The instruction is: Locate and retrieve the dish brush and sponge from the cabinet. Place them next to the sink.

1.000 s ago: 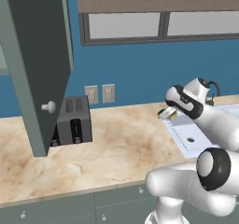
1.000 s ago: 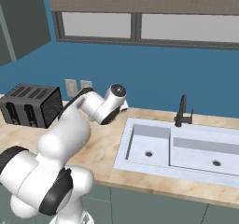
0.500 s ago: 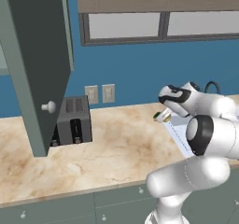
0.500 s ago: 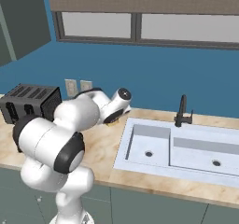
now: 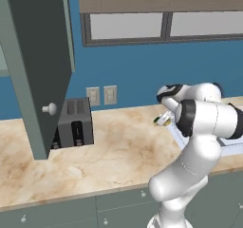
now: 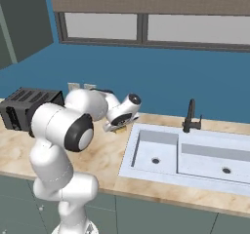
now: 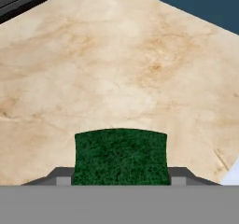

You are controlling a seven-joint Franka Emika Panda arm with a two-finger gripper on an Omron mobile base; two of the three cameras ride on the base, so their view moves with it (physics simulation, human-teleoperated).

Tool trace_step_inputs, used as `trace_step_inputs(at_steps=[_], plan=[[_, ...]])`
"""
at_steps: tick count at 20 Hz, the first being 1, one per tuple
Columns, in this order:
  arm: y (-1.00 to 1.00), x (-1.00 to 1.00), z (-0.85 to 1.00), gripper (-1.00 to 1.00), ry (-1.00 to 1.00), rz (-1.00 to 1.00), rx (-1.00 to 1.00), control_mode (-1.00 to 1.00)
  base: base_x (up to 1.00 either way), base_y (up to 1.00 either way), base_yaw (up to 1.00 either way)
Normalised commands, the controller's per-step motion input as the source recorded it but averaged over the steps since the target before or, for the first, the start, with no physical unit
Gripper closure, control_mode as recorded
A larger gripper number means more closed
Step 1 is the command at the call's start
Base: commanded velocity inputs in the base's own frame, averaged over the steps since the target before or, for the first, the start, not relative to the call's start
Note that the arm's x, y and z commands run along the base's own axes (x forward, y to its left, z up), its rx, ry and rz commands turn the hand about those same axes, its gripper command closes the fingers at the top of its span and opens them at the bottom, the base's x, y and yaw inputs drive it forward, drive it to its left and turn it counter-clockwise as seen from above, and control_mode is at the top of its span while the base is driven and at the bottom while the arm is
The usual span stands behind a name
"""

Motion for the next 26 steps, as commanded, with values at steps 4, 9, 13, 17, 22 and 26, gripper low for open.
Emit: trace_step_inputs(at_steps=[4,9,13,17,22,26], plan=[[0.02,0.17,-0.28,1.0,0.01,0.02,0.01,-1.0,0.0,0.0,0.0],[0.06,0.15,-0.28,1.0,0.0,0.01,0.02,-1.0,0.0,0.0,0.0],[0.09,0.13,-0.27,1.0,-0.01,0.0,0.03,-1.0,0.0,0.0,0.0],[0.04,0.18,-0.25,1.0,-0.01,0.01,0.02,-1.0,0.0,0.0,0.0],[0.0,0.2,-0.24,-1.0,-0.03,0.02,0.03,-1.0,0.0,0.0,0.0],[0.0,0.19,-0.24,-1.0,-0.04,0.02,0.02,-1.0,0.0,0.0,0.0]])
